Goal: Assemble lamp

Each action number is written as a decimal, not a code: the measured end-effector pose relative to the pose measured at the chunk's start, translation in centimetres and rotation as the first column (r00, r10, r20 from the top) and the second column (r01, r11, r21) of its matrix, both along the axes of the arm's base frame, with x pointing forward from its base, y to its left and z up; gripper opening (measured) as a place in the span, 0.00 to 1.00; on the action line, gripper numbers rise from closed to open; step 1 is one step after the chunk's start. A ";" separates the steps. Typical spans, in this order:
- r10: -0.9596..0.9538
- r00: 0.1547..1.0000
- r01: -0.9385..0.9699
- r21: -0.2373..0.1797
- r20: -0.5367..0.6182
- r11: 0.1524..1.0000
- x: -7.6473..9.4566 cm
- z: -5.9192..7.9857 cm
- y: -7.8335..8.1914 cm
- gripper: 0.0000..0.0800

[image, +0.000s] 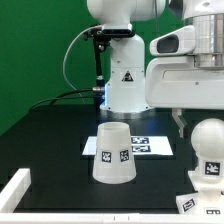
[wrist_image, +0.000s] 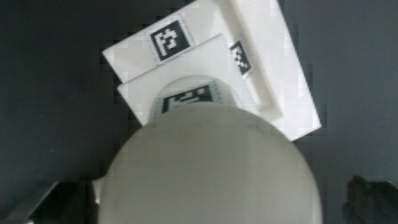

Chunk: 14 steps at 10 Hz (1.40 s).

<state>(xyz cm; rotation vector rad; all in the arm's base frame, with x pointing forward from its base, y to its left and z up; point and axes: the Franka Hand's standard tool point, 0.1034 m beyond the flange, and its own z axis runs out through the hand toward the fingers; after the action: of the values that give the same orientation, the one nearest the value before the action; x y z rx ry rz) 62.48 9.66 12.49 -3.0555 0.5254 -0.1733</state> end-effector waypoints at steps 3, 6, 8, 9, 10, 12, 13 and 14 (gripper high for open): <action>0.442 0.897 -0.439 -0.118 -0.007 0.891 0.3 -0.2 -0.7 0.87; 0.430 0.903 -0.427 -0.122 0.002 0.896 0.3 -0.5 -0.9 0.73; 0.386 0.923 -0.382 -0.116 0.007 0.917 0.3 -0.5 -0.9 0.72; 0.329 0.944 -0.326 -0.108 0.013 0.939 0.3 -0.5 -0.9 0.72; 0.251 0.968 -0.248 -0.098 0.021 0.964 0.3 -0.4 -1.0 0.72; 0.097 0.995 -0.095 -0.077 0.027 0.992 0.3 -0.4 -1.1 0.72; -0.054 0.998 0.055 -0.062 0.014 0.997 0.0 -0.4 -1.2 0.72; -0.182 0.983 0.182 -0.052 -0.002 0.982 -0.2 -0.5 -1.1 0.72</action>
Offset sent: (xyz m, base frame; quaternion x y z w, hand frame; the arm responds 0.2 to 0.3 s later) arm -0.0035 0.0045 -0.0131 0.0189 0.0411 -0.2533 0.9663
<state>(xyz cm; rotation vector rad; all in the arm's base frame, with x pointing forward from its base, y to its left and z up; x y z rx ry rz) 62.27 8.54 11.99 -3.0561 0.8136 -0.1845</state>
